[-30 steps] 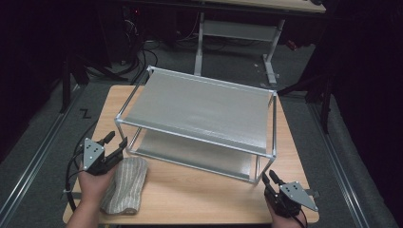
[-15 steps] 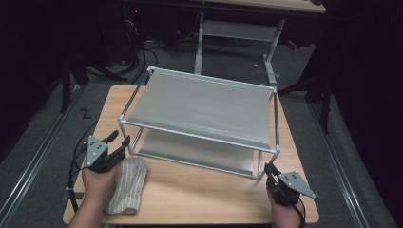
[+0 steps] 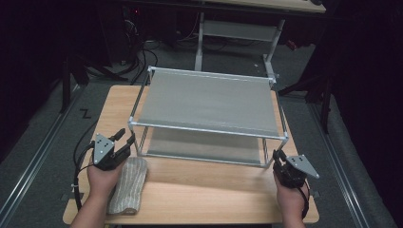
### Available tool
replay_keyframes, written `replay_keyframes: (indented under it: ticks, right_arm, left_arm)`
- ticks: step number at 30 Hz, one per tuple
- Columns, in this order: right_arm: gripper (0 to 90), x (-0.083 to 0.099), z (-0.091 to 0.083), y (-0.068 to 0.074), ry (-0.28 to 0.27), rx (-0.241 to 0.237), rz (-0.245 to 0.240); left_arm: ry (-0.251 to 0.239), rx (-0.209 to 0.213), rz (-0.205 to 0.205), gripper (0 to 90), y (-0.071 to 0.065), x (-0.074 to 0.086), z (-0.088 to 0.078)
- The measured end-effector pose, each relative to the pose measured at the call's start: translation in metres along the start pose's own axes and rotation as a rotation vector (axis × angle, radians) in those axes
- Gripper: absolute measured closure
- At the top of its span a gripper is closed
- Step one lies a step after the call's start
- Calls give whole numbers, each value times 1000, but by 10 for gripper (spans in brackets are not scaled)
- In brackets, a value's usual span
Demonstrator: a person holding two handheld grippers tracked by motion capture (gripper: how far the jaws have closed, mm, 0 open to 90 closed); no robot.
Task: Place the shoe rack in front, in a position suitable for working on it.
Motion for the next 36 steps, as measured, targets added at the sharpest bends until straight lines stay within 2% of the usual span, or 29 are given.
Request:
replay_keyframes:
  ticks: [3, 8, 11, 16, 18, 22, 25, 27, 30, 32, 36]
  right_arm:
    - [668, 0, -5, -3, -13, -2, 27]
    - [647, 8, -16, -5, -2, -5, 18]
    - [635, 13, -24, -2, -6, -24, 19]
    - [629, 21, -39, 7, -18, -49, -3]
    - [628, 24, -44, 10, -31, -57, -14]
    - [630, 33, -51, 14, -55, -63, -35]
    - [632, 40, -53, 16, -40, -84, -22]
    - [631, 41, -55, 19, -41, -86, -45]
    - [630, 43, -54, 23, -32, -118, -43]
    - [627, 43, -52, 26, -35, -122, -56]
    - [626, 42, -48, 35, -33, -152, -69]
  left_arm:
    - [5, 5, 6, 602, -1, -1, 4]
    - [12, 10, 4, 707, -4, -1, 8]
    - [10, 14, 12, 755, -9, -2, 7]
    - [-2, 35, 6, 779, -17, -3, 0]
    - [-10, 52, 5, 780, -23, -4, -5]
    - [-19, 82, 39, 788, -39, -7, -15]
    - [-22, 111, 44, 791, -51, -10, -21]
    - [-29, 131, 47, 792, -59, -12, -25]
    - [-39, 160, 62, 790, -72, -15, -34]
    - [-41, 175, 75, 788, -81, -16, -42]
    - [-52, 204, 68, 787, -91, -16, -54]
Point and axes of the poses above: each handheld gripper's, and its own axes: z roughly forward along the jaws, x roughly out of its underside, y roughly to its left, the point moved 4 cm from there along z, roughly forward along the jaws, and after that the axes turned 12 degrees about z, right-handed, at the moved point
